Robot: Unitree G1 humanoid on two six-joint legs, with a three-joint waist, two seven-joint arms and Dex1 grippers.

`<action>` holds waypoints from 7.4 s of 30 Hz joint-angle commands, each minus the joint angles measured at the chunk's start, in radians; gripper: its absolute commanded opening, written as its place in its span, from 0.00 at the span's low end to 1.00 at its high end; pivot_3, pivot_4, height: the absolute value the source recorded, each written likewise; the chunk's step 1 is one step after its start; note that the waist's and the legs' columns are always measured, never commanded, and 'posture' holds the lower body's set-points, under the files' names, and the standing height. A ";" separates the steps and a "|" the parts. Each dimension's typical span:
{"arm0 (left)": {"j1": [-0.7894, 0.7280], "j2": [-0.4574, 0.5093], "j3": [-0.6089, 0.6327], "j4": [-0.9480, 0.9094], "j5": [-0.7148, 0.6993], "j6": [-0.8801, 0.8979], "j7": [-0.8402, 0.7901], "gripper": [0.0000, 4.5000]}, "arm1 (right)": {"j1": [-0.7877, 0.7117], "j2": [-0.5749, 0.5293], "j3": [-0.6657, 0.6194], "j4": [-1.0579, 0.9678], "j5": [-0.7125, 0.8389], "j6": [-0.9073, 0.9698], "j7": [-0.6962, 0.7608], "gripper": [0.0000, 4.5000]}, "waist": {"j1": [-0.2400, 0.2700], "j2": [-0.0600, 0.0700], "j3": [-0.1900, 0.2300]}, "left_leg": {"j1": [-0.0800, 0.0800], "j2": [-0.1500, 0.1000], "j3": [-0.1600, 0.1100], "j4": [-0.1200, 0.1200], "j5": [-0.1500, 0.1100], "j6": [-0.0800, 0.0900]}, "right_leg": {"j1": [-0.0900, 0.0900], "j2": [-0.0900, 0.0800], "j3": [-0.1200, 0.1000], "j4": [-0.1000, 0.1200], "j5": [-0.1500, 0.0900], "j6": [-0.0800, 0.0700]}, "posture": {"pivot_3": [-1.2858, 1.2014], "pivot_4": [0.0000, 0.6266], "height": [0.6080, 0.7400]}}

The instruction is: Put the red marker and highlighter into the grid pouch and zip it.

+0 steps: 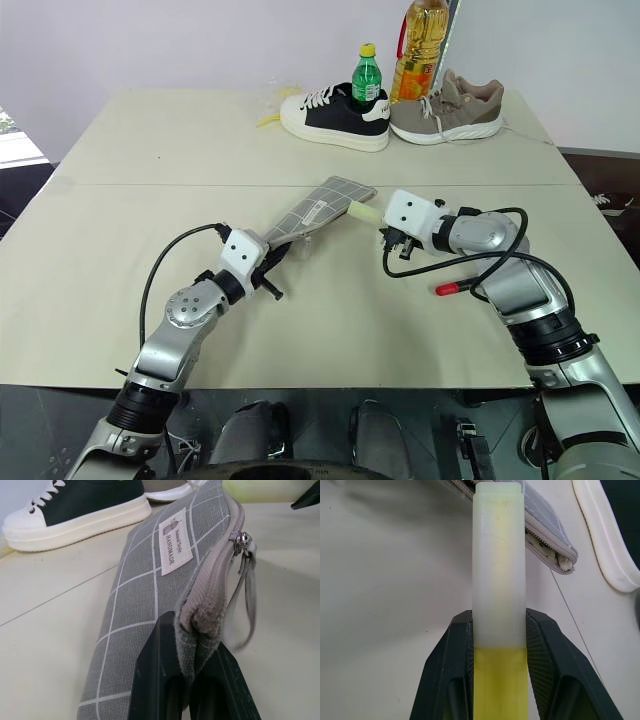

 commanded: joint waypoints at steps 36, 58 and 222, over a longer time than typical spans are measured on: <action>0.027 0.023 -0.022 -0.092 -0.019 -0.053 -0.083 0.00 | -0.050 -0.004 0.028 -0.060 -0.070 -0.066 0.061 0.19 | -0.003 0.000 0.000 | 0.000 0.000 0.000 0.000 0.000 0.000 | 0.000 0.000 0.000 0.000 0.000 0.000 | 0.52 0.24 0.74; 0.006 0.096 0.041 -0.087 -0.060 -0.037 -0.144 0.00 | -0.063 -0.052 -0.019 -0.095 -0.122 -0.125 0.208 0.19 | 0.001 0.000 0.000 | 0.000 0.000 0.000 0.002 0.000 0.000 | 0.001 0.000 0.000 0.001 0.000 0.000 | 0.52 0.24 0.74; -0.042 0.125 0.028 -0.049 -0.065 -0.002 -0.203 0.00 | -0.021 -0.240 -0.085 0.300 0.009 -0.379 0.435 0.05 | -0.006 0.003 0.000 | 0.010 0.001 0.000 0.002 0.001 -0.001 | 0.009 0.000 -0.001 0.002 0.000 0.000 | 0.52 0.24 0.74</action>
